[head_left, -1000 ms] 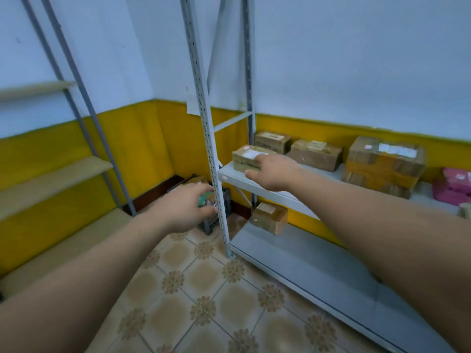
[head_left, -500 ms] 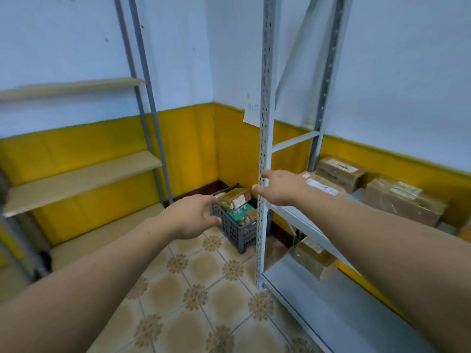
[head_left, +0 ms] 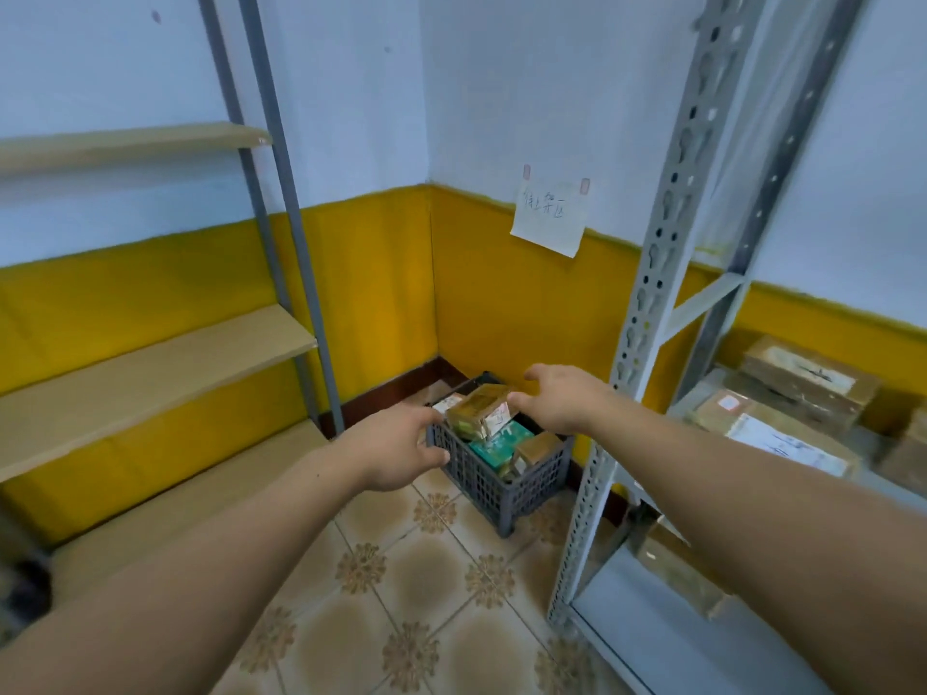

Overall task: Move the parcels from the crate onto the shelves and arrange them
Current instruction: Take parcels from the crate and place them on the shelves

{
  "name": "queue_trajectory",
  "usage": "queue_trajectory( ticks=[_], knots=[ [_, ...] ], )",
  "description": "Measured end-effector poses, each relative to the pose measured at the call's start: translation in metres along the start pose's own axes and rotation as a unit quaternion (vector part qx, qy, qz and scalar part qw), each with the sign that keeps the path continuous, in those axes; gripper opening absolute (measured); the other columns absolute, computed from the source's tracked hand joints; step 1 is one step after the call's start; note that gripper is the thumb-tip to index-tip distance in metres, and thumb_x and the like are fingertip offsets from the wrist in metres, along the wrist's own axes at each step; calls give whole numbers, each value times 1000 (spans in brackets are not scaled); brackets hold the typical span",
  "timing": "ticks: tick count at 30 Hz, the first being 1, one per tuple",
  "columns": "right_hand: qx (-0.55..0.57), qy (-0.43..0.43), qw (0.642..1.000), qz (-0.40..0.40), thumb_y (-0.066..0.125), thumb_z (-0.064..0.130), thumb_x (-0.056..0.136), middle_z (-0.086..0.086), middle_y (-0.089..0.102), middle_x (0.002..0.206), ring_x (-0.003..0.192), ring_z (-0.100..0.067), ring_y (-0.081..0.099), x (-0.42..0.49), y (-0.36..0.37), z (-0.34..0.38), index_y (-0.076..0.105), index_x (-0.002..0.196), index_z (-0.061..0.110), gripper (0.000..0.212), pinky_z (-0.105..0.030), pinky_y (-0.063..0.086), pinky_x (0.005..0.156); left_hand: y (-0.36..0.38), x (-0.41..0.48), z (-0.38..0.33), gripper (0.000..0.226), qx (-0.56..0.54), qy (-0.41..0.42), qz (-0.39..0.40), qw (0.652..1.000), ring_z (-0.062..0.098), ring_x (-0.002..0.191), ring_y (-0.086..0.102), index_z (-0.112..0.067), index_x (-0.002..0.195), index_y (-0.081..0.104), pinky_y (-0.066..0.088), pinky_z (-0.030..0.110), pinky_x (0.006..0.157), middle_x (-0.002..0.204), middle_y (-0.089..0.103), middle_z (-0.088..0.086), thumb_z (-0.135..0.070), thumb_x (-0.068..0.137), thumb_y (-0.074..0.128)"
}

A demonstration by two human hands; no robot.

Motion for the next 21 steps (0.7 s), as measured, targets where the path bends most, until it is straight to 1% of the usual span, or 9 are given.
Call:
queue_trajectory(
  ticks=[4,6,7,9,11,12,15,18,21],
  knots=[
    [0,37,999,24,39,58,101,-9,33,159,139,-30,40,73,16,-12,25,156,14,72,-40,41,105,3,73,19,58,-15,9,30,999,22,132,44,-25,146,38,41,35,104,150,41,3,-44,94,56],
    [6,53,998,41,40,57,101,-10,36,157,136,-31,43,112,29,-18,26,156,14,71,-39,43,102,7,111,31,58,-16,6,39,999,23,131,45,-26,146,39,42,35,103,149,42,4,-45,94,56],
    [10,58,997,48,41,56,101,-11,40,155,132,-31,47,131,37,-21,30,154,14,68,-38,45,97,10,129,37,58,-17,1,44,999,23,131,45,-25,146,39,42,34,103,149,43,4,-46,94,56],
    [37,65,996,57,45,52,101,-12,52,143,122,-31,55,171,52,-29,44,145,14,58,-35,45,88,15,167,50,59,-21,-10,61,998,22,131,45,-24,146,39,41,33,102,148,44,4,-46,94,56],
    [71,78,992,63,49,50,99,-13,60,133,115,-31,59,208,65,-39,53,135,11,54,-36,48,91,19,201,62,59,-24,-22,74,997,21,129,47,-23,145,40,43,33,102,147,46,3,-47,94,56],
    [73,88,990,77,48,52,99,-14,60,133,114,-31,59,227,73,-44,50,139,10,58,-38,50,94,21,221,69,60,-26,-30,80,996,21,129,47,-23,145,40,43,33,101,146,47,3,-48,94,56],
    [40,111,985,130,39,57,101,-13,46,149,126,-30,53,270,86,-57,29,155,9,73,-37,48,97,24,263,90,58,-39,-58,79,994,20,128,48,-25,145,41,43,32,98,145,47,0,-47,94,56],
    [44,120,979,159,38,55,102,-13,51,145,123,-28,54,313,94,-63,29,154,6,72,-35,48,91,26,307,115,56,-64,-52,89,993,20,129,47,-23,145,41,43,34,102,147,45,1,-45,95,54],
    [54,141,972,179,38,54,103,-14,52,144,126,-30,54,357,104,-64,23,156,7,73,-39,49,99,30,359,139,55,-71,-42,125,989,20,128,48,-21,145,41,43,36,102,146,46,2,-44,97,53]
  ],
)
Point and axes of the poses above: each hand's wrist, its own x-axis towards the middle knuckle, its own y-axis out of the palm, z = x × y, the point moved 5 cm from there along x, towards the middle knuckle
